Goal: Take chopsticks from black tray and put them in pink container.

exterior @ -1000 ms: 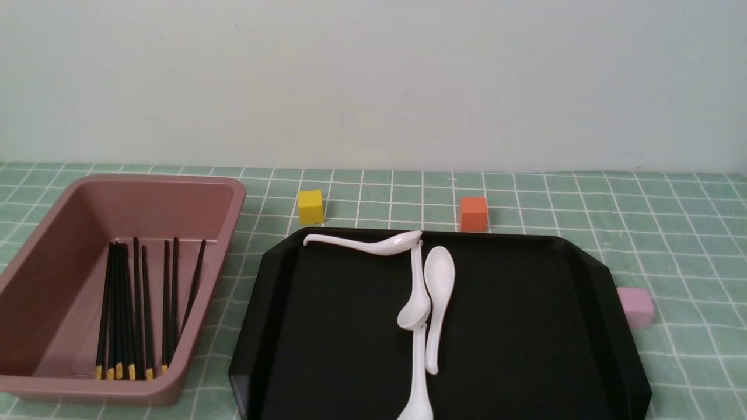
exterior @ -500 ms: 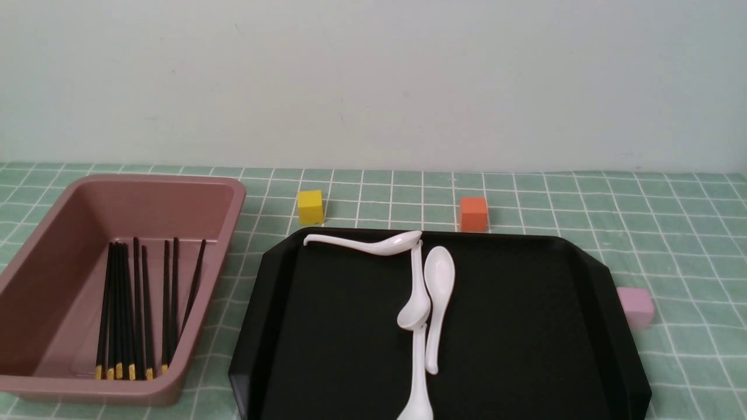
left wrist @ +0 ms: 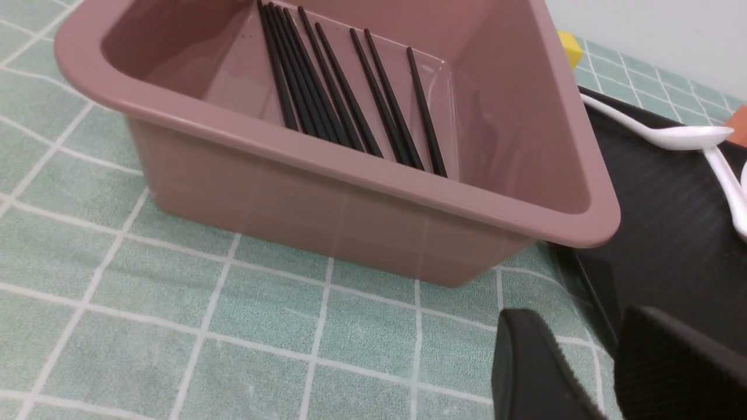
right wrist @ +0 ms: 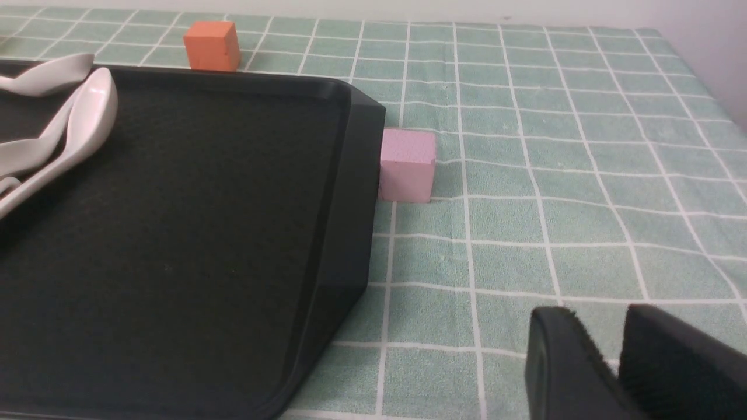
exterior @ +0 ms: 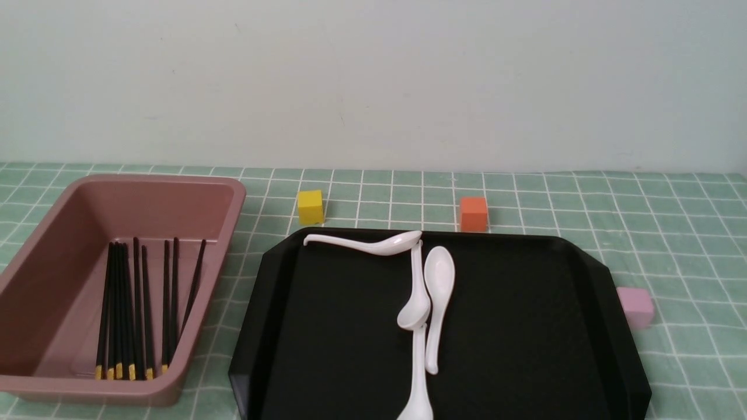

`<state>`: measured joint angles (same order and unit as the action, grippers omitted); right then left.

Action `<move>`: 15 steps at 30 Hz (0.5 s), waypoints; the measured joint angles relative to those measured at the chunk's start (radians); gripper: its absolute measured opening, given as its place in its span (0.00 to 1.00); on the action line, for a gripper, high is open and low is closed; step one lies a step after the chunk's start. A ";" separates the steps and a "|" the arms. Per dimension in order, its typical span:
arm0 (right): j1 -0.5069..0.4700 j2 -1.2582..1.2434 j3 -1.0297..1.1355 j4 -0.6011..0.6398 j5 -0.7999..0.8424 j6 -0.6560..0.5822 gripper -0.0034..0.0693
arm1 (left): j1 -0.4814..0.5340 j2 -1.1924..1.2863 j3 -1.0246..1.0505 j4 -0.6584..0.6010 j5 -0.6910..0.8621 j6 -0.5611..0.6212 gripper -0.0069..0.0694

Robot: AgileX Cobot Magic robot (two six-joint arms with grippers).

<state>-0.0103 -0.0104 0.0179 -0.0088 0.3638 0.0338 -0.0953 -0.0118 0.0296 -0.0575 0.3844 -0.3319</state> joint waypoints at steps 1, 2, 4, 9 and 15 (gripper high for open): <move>0.000 0.000 0.000 0.000 0.000 0.000 0.30 | 0.000 0.000 0.000 0.000 0.000 0.000 0.40; 0.000 0.000 0.000 0.000 0.000 0.000 0.30 | 0.000 0.000 0.000 0.000 0.000 0.000 0.40; 0.000 0.000 0.000 0.000 0.000 0.000 0.31 | 0.000 0.000 0.000 0.000 0.000 0.000 0.40; 0.000 0.000 0.000 0.000 0.000 0.000 0.31 | 0.000 0.000 0.000 0.000 0.000 0.000 0.40; 0.000 0.000 0.000 0.000 0.000 0.000 0.32 | 0.000 0.000 0.000 0.000 0.000 0.000 0.40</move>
<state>-0.0103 -0.0104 0.0179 -0.0088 0.3638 0.0338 -0.0953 -0.0118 0.0296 -0.0575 0.3844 -0.3319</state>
